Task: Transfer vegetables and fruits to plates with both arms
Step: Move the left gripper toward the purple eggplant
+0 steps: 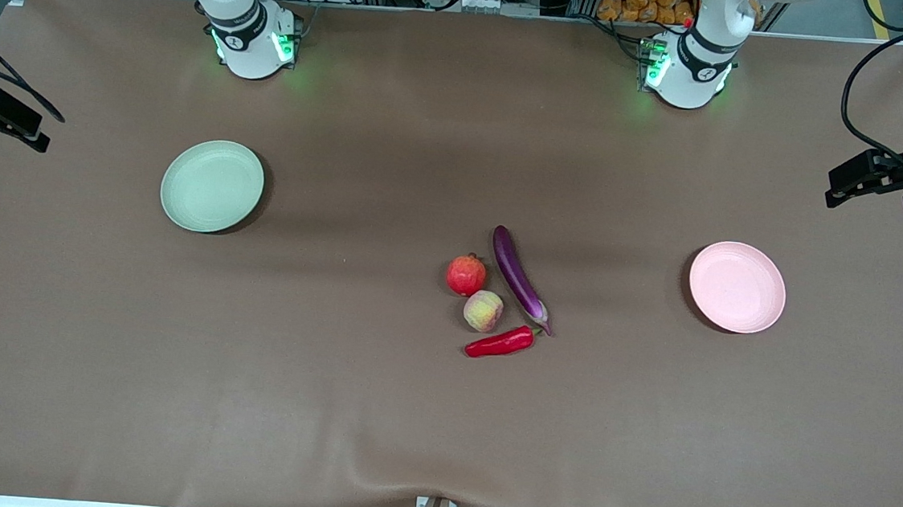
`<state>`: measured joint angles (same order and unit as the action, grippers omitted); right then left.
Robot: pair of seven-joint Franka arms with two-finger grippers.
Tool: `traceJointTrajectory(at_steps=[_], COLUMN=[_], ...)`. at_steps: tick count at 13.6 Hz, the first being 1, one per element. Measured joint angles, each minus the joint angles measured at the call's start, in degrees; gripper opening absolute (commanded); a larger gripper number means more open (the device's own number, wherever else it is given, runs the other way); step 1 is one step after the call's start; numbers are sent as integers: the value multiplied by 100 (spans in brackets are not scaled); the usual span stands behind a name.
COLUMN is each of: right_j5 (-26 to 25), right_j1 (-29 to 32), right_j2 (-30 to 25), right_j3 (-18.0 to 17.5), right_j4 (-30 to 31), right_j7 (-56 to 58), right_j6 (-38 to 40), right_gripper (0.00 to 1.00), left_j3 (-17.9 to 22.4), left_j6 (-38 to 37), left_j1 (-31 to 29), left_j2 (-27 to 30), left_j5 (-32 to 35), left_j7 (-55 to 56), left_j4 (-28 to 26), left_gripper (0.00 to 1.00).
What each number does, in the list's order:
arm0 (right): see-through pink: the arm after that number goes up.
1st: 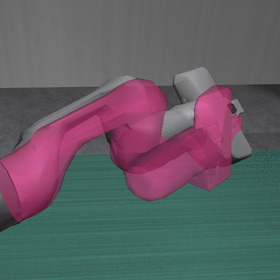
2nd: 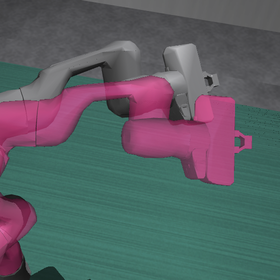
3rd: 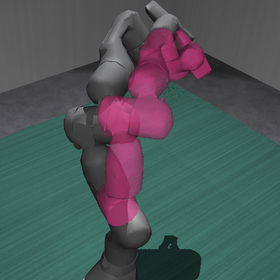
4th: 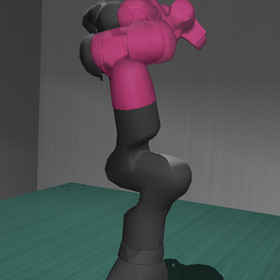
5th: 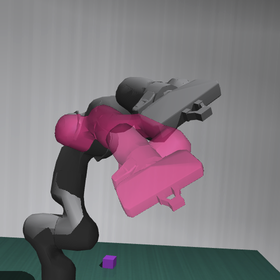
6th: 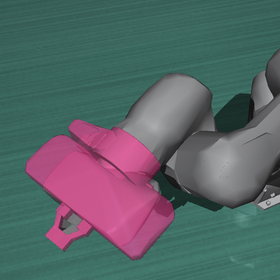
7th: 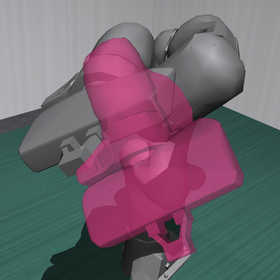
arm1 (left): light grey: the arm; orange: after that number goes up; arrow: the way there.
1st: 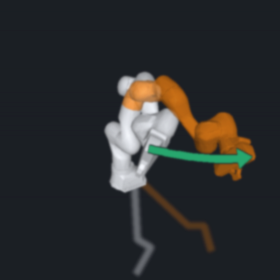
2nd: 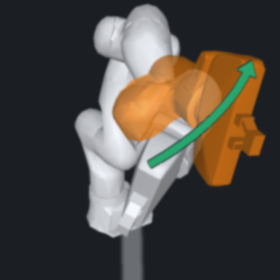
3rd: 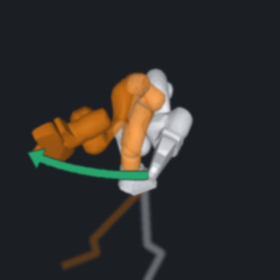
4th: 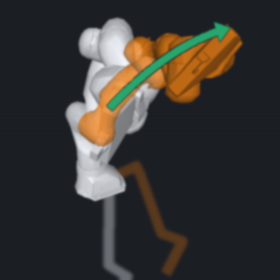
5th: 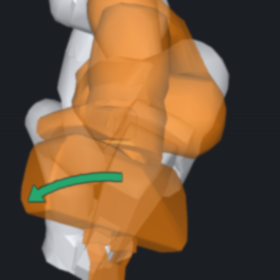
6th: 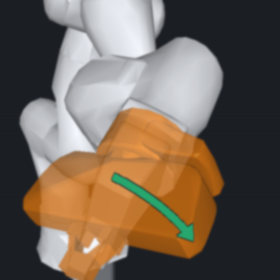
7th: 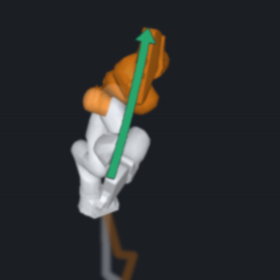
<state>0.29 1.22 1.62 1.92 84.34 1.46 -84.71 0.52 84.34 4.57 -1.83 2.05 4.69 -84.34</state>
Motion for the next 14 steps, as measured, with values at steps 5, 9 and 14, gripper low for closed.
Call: traceJointTrajectory(at_steps=[5, 9, 14], right_j5=[5, 5, 6], right_j1=[2, 2, 3], right_j2=[0, 0, 3], right_j3=[-1, -1, 2], right_j4=[0, 0, 0], right_j7=[-2, -2, -3], right_j6=[0, 1, 3], right_gripper=[100, 100, 100], left_j3=[-68, -210, -369], left_j6=[-9, -39, 579], left_j1=[12, 23, 579], left_j2=[14, -70, -1126], left_j5=[-3, -387, -1035], left_j7=[8, 361, 1671], left_j4=[26, -9, -58], left_gripper=[100, 100, 100])
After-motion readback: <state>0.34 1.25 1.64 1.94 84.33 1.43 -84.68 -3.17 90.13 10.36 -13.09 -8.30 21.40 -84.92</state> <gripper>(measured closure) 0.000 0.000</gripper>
